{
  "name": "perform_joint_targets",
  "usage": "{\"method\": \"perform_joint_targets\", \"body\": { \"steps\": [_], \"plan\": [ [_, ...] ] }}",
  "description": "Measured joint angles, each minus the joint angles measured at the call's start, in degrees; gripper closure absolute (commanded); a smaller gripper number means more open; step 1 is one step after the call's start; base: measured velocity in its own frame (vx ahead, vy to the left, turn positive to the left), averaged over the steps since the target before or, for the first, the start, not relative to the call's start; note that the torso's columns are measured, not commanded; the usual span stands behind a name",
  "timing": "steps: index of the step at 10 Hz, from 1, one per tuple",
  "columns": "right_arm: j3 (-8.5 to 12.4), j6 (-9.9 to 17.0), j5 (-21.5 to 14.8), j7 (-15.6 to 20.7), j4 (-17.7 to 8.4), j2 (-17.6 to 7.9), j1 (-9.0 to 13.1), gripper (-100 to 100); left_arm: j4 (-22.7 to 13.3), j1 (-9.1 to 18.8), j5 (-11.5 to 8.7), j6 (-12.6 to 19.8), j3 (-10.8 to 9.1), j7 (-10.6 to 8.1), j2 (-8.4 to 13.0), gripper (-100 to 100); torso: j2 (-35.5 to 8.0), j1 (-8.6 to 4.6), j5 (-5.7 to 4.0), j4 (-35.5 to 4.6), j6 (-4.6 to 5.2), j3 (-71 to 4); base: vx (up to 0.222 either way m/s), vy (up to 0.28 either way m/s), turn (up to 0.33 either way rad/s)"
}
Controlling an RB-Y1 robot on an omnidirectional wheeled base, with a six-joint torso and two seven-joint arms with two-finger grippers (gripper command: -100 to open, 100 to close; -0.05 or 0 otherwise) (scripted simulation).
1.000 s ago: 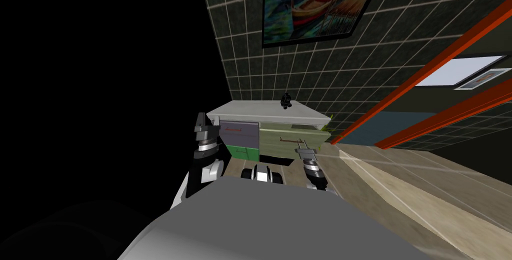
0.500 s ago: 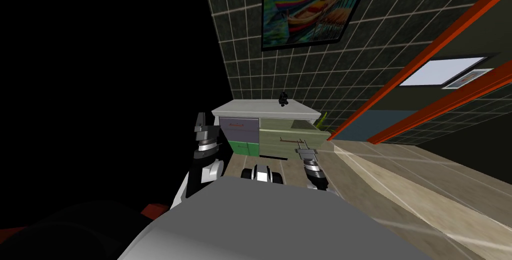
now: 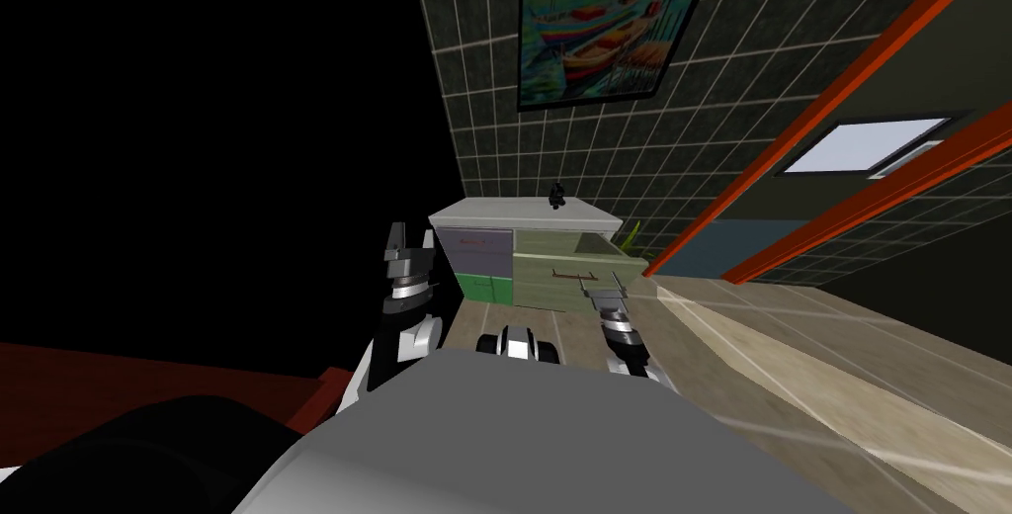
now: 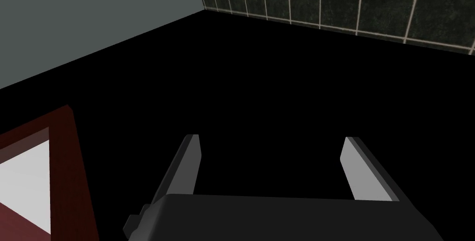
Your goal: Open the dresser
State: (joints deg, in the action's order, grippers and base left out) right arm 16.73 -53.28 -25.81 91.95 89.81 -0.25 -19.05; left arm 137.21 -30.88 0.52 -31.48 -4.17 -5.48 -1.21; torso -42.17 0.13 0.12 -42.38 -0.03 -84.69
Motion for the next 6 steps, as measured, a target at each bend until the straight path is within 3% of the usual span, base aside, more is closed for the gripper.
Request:
{"method": "perform_joint_targets", "body": {
  "steps": [6],
  "plan": [
    [-0.98,7.86,-1.42,-1.42,5.77,0.38,0.0,-100,0.0,0.0,0.0,0.0,0.0,0.0,0.0,0,-0.93,0.22,0.4,-0.74,0.17,0.45,-0.036,-0.01,0.039]
  ]
}}
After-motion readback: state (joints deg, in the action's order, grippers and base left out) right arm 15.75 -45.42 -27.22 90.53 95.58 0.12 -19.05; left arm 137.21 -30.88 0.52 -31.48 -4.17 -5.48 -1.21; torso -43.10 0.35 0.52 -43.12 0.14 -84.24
